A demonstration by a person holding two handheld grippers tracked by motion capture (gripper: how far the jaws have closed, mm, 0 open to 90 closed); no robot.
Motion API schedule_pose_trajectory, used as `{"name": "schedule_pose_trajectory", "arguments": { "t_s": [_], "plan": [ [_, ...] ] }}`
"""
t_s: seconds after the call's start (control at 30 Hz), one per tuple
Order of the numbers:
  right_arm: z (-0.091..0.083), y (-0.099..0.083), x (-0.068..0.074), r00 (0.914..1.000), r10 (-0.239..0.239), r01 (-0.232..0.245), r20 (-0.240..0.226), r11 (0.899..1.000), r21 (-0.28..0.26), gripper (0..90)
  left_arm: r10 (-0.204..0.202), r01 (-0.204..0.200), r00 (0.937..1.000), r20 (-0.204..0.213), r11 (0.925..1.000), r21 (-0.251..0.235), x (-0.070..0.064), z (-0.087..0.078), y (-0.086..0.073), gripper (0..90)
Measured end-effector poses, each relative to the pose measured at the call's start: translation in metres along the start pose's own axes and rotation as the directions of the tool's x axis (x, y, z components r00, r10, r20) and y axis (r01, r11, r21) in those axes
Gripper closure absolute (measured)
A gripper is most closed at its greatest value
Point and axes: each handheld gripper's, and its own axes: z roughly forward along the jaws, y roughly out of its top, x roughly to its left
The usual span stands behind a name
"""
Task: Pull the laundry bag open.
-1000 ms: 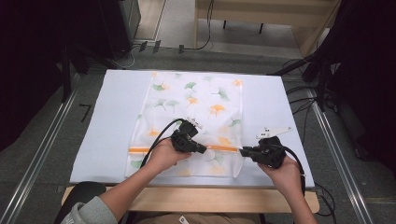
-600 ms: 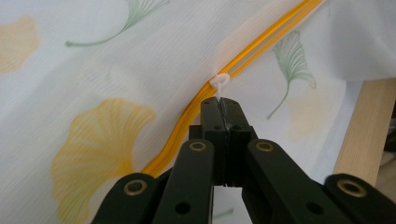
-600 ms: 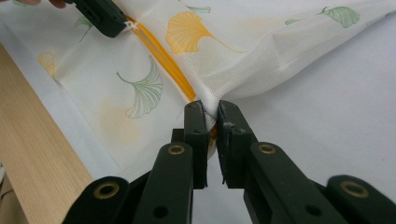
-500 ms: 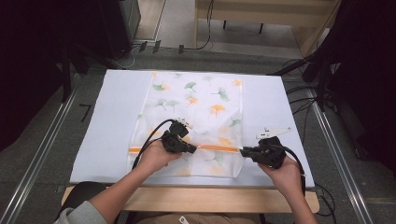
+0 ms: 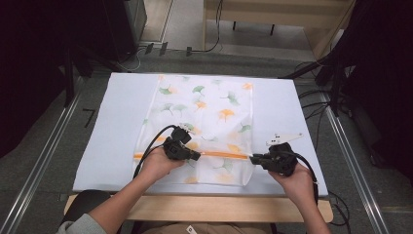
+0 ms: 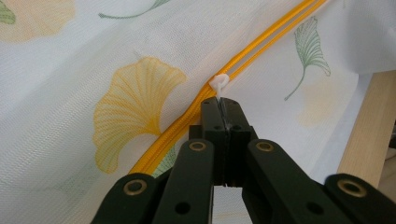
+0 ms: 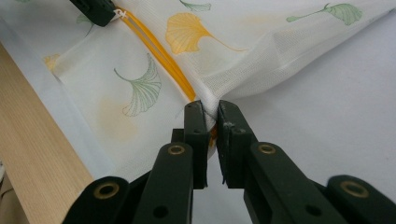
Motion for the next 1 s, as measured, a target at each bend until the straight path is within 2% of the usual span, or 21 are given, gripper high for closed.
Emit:
{"name": "schedule_pose_trajectory", "arguments": {
  "t_s": [0.27,0.5,0.73,0.83,0.87,1.0],
  "plan": [
    [0.000,0.000,0.000,1.0000,0.001,-0.001,-0.003,1.000,0.002,84.4,0.003,-0.003,0.9999,-0.013,1.0000,0.008,0.000,-0.002,-0.003,90.0],
    [0.001,0.000,-0.003,1.0000,0.000,0.000,-0.004,1.000,0.005,84.4,-0.022,0.022,0.9995,-0.021,0.9998,0.002,0.009,-0.012,-0.011,90.0],
    [0.000,0.000,-0.006,0.9999,0.010,-0.010,-0.006,1.000,0.008,84.3,-0.073,0.073,0.9969,-0.030,0.9973,-0.005,0.023,-0.028,-0.026,90.0],
    [0.001,0.001,-0.006,0.9999,0.005,-0.004,-0.010,1.000,0.010,84.3,-0.074,0.073,0.9969,-0.029,0.9972,-0.011,0.024,-0.031,-0.029,90.0],
    [0.002,0.001,-0.006,0.9999,0.007,-0.007,-0.011,1.000,0.013,84.4,-0.060,0.060,0.9978,-0.029,0.9982,-0.009,0.024,-0.031,-0.029,90.0],
    [0.002,0.001,-0.006,0.9999,0.006,-0.006,-0.014,1.000,0.014,84.4,-0.070,0.069,0.9972,-0.026,0.9974,-0.018,0.024,-0.031,-0.029,90.0]
  ]
}}
